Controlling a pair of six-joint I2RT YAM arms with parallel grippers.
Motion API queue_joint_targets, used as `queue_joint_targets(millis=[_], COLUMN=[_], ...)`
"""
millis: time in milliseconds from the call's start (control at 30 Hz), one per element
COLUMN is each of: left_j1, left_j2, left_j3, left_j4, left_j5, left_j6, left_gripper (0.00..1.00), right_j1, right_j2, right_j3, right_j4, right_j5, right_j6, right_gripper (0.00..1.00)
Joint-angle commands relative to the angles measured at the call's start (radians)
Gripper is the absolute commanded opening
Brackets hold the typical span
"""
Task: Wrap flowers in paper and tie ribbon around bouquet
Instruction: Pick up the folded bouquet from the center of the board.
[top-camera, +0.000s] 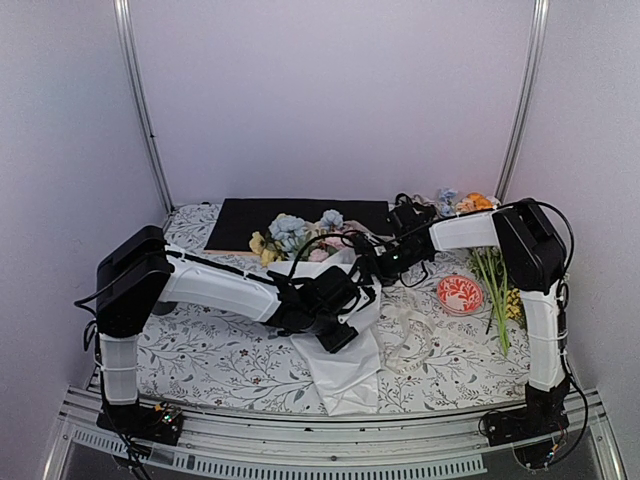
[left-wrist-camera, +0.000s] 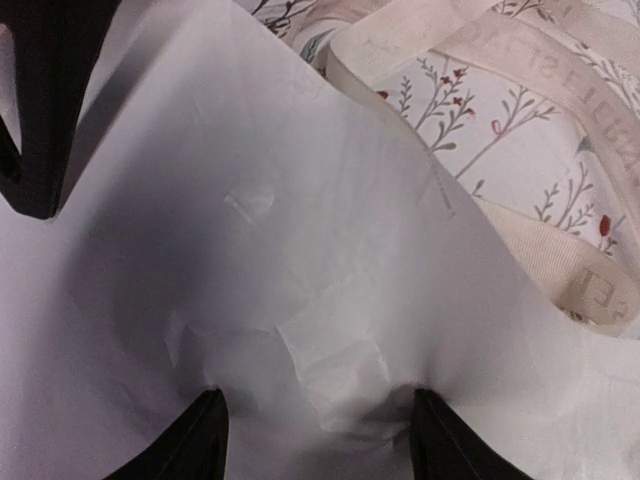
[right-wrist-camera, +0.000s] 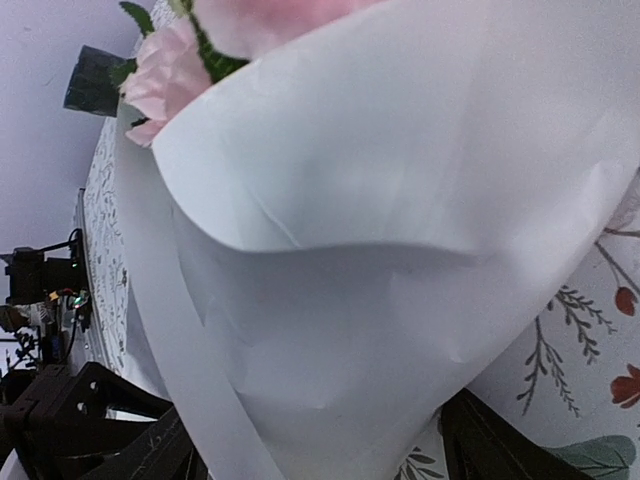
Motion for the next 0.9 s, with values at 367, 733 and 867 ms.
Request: queue_joint_targets(millis=[367,733,867], left_j1=[-0.018,-0.003,-0.003], left_j2=[0.033,-0.055,-0.19], left_j3=[-0.053,-0.084,-0.087], left_j4=[-0.037,0.01,0.048], left_j5=[0.001,0.014,0.055], left_j6=[0.012,0.0,0.021], left_gripper=[0.64,0.64,0.66], right_j1=[0.018,0.017,0.016], right_j2=[0.077,0.041,0.014], right_j3=[-0.126,-0.132,-0.109], right_j4=[0.189,0.316,0.355], right_j5=[-0.333,-0.377,-0.337], right_j6=[0.124,0.28,0.394], right_gripper=[0.5,0.0,0.0])
